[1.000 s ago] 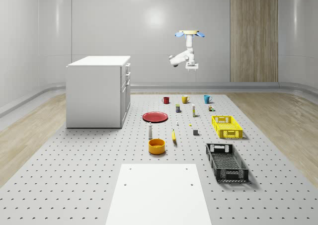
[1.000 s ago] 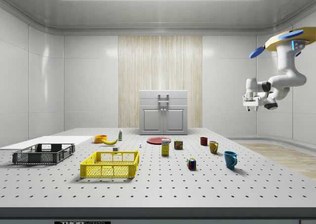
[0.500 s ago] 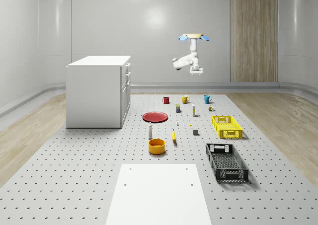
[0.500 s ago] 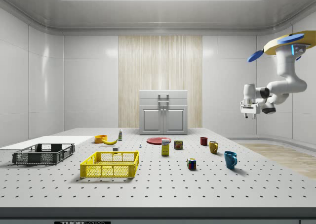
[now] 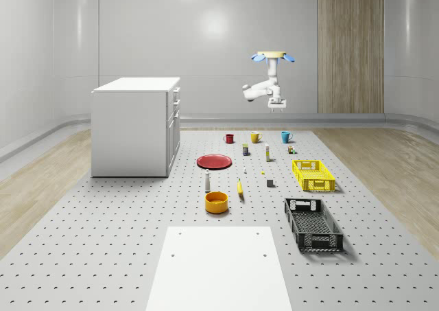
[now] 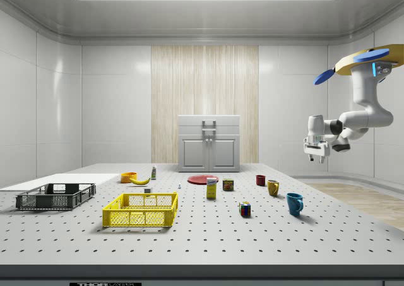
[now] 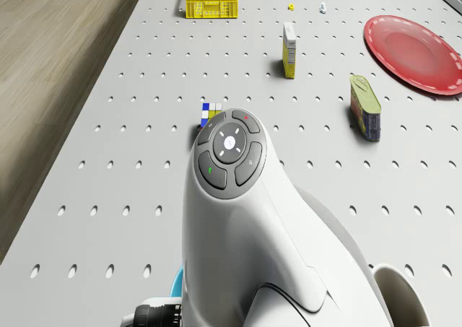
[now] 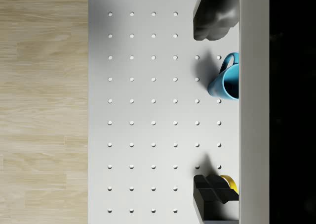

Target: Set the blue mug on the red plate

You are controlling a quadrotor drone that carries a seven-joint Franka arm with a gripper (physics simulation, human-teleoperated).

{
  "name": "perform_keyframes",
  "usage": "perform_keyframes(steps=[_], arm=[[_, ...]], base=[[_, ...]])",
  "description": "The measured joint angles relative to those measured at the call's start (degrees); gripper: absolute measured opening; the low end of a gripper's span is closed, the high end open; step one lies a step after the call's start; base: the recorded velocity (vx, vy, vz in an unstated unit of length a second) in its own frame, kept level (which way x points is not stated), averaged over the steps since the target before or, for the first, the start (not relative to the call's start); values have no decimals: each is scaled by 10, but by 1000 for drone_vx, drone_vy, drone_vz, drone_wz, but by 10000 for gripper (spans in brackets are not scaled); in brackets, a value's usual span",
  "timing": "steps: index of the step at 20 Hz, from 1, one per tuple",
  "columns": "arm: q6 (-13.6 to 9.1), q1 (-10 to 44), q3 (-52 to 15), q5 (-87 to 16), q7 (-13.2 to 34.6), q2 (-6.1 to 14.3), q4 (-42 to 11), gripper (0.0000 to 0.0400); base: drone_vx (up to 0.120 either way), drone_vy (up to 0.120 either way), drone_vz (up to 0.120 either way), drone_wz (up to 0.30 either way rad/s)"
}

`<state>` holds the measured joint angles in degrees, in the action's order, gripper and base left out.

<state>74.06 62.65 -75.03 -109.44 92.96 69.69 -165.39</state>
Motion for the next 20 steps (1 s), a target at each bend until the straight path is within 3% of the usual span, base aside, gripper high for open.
perform_keyframes(steps=[4, 6, 10, 17, 20], arm=[[9, 3, -3, 5, 3, 10, 1, 400], [14, 5, -4, 8, 4, 15, 1, 400], [23, 7, -7, 12, 7, 25, 2, 400], [38, 12, -11, 20, 11, 41, 3, 400], [44, 14, -12, 23, 13, 48, 3, 400]], base=[[120, 120, -120, 0], [120, 100, 0, 0], [120, 0, -20, 0], [120, 0, -120, 0], [120, -93, -120, 0]])
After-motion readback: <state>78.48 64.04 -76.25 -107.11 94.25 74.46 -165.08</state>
